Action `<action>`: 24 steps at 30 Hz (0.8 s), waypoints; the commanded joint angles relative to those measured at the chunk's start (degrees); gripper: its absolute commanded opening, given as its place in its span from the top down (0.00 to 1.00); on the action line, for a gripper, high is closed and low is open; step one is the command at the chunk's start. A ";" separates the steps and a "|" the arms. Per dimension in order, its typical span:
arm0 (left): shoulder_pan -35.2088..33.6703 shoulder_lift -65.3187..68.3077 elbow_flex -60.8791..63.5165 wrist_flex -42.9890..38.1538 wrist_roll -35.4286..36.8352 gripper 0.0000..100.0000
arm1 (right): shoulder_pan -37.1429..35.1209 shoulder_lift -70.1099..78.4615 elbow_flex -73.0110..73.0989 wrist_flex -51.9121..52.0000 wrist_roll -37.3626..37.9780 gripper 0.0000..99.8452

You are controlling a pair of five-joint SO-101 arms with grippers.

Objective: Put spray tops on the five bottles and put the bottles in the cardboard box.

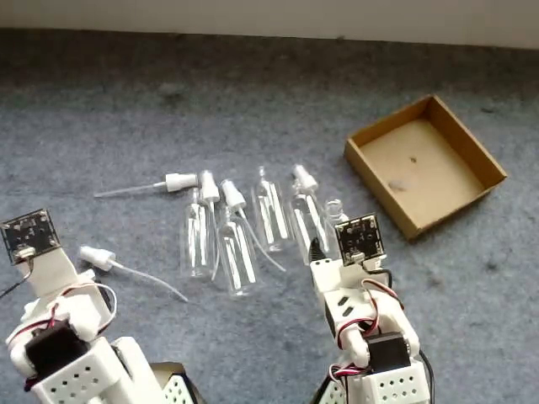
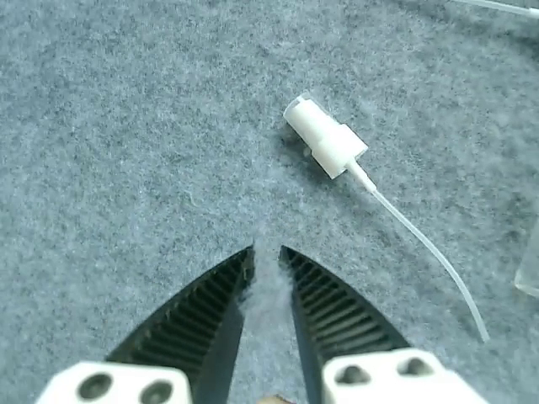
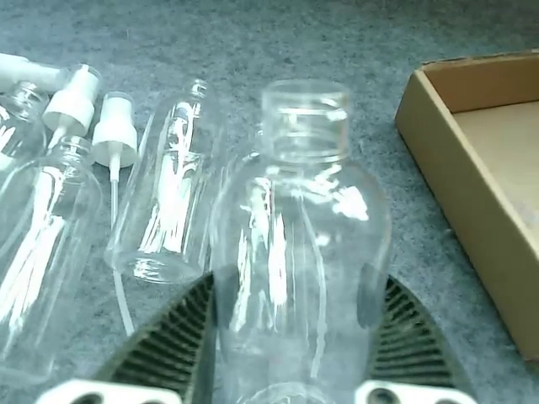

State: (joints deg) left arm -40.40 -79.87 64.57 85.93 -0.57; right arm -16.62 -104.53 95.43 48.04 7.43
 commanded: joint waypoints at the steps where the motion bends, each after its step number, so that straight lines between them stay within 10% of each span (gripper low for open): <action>1: -0.22 14.37 -7.16 -0.97 3.60 1.00 | 0.75 -0.84 2.42 -1.98 -0.53 0.84; 17: 0.92 64.31 -31.43 -0.88 10.46 0.99 | 0.75 -0.84 2.42 -1.98 -0.35 0.84; 24: 1.89 71.25 -38.99 -0.44 20.75 0.76 | 0.75 -0.84 2.42 -1.98 -0.35 0.84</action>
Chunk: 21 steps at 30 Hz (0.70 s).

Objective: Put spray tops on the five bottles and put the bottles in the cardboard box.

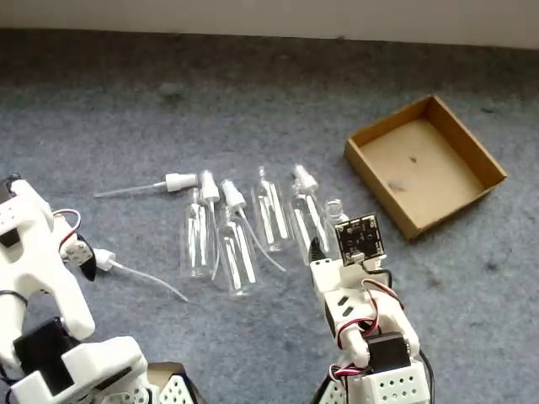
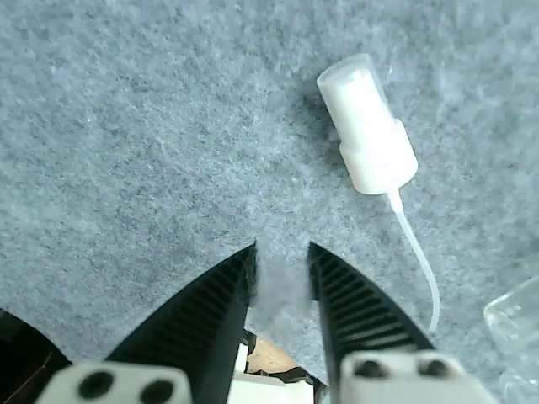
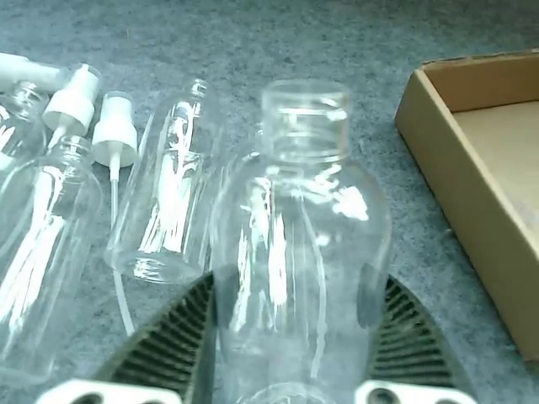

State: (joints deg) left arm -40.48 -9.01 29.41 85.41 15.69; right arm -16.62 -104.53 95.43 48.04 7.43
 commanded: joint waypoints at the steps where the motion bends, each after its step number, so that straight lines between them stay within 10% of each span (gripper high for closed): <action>1: 2.51 0.66 -3.74 0.09 5.80 0.73 | 0.75 -0.84 2.42 -1.98 -0.35 0.84; 10: 5.93 1.10 -2.86 -0.70 19.96 0.71 | 0.75 -0.84 2.42 -1.98 -0.35 0.84; 21: 5.85 1.10 7.08 -16.79 21.19 0.71 | 0.75 -0.84 2.42 -1.98 -0.26 0.84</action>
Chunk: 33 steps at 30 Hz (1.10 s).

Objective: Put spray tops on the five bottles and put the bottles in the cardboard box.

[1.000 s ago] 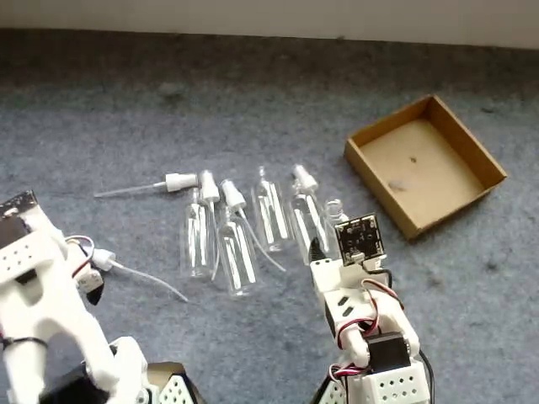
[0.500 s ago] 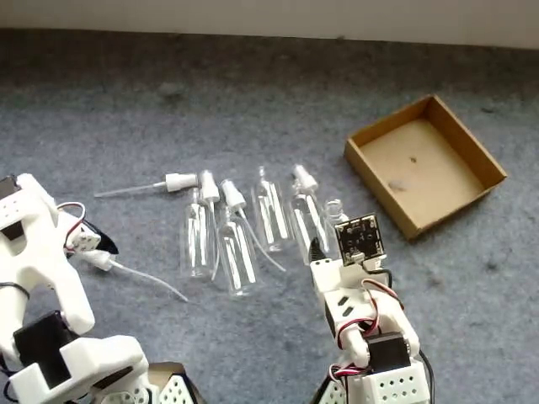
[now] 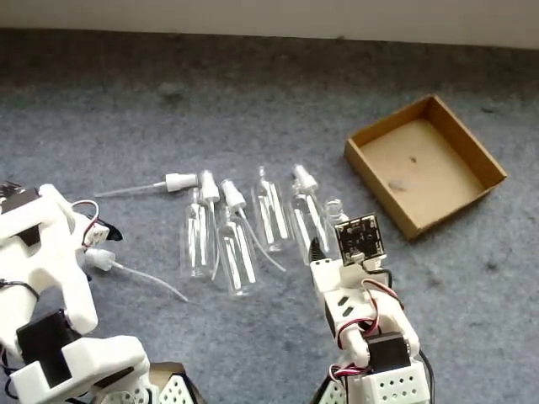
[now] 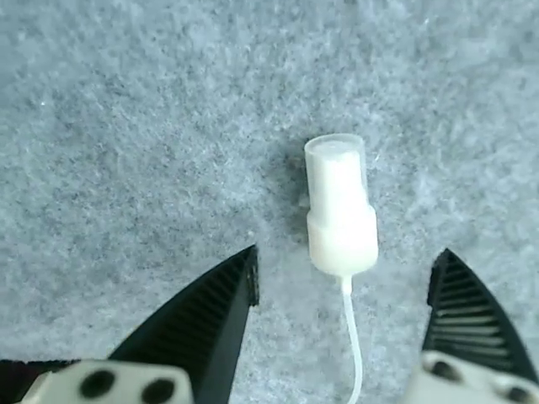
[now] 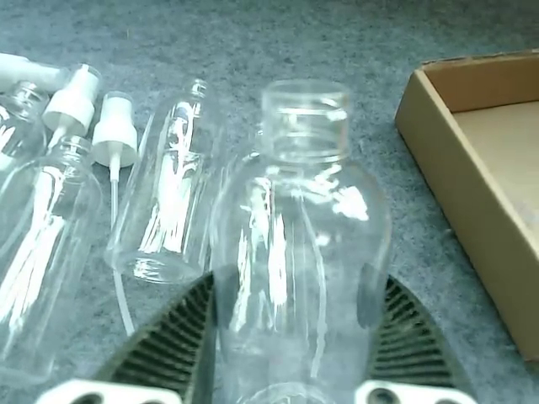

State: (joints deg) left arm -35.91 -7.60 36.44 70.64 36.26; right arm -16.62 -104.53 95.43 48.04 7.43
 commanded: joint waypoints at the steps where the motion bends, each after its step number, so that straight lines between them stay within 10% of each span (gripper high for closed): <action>1: 1.19 -0.31 0.22 -2.64 0.62 0.71 | 0.75 -0.84 2.42 -1.98 -0.26 0.84; 17: 2.51 -0.31 5.23 -9.93 0.70 0.71 | 0.75 -0.84 2.42 -1.98 -0.26 0.84; 25: 4.62 -0.22 5.76 -9.85 -4.92 0.98 | 0.75 -0.84 2.42 -1.98 -0.26 0.84; 33: 7.43 -0.22 7.78 -10.20 -5.36 0.98 | 0.75 -0.84 2.42 -1.98 -0.26 0.84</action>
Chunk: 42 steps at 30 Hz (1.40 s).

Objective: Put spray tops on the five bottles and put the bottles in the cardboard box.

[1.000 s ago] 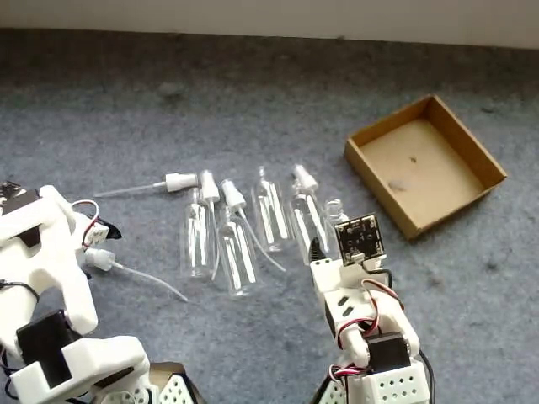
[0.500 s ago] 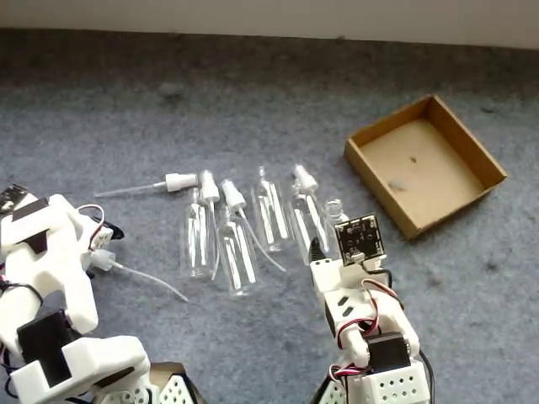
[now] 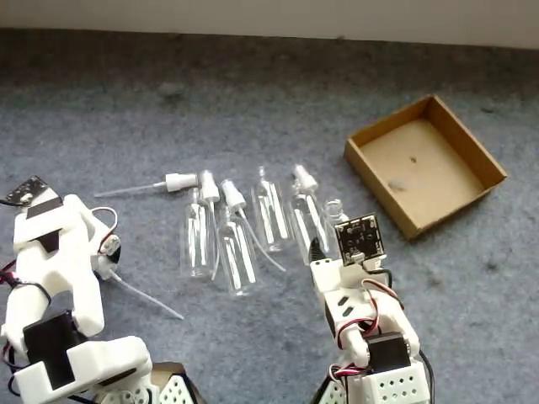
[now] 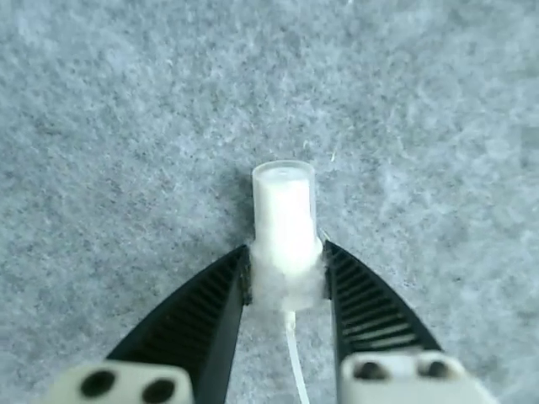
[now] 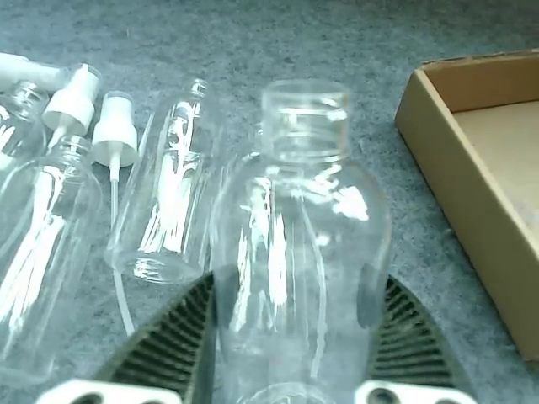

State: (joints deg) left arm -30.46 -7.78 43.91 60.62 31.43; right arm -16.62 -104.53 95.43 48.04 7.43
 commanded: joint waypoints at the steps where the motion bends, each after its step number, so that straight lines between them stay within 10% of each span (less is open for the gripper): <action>1: 1.98 -0.13 0.22 -0.18 -0.62 0.98 | 0.75 -0.84 2.42 -1.98 -0.26 0.84; 14: 2.33 -11.30 -4.00 2.37 -0.97 0.97 | 0.40 -0.84 2.15 -2.07 -0.53 0.84; 27: 18.95 -44.88 -4.09 6.86 -1.05 0.97 | -3.65 -0.84 1.98 -2.15 -0.44 0.84; 42: 26.77 -59.30 -5.14 -1.41 -17.23 0.98 | -15.60 -0.84 10.07 -16.84 -0.53 0.84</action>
State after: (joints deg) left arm -5.23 -66.07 42.42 65.01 14.90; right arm -28.48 -104.53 95.43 33.10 7.43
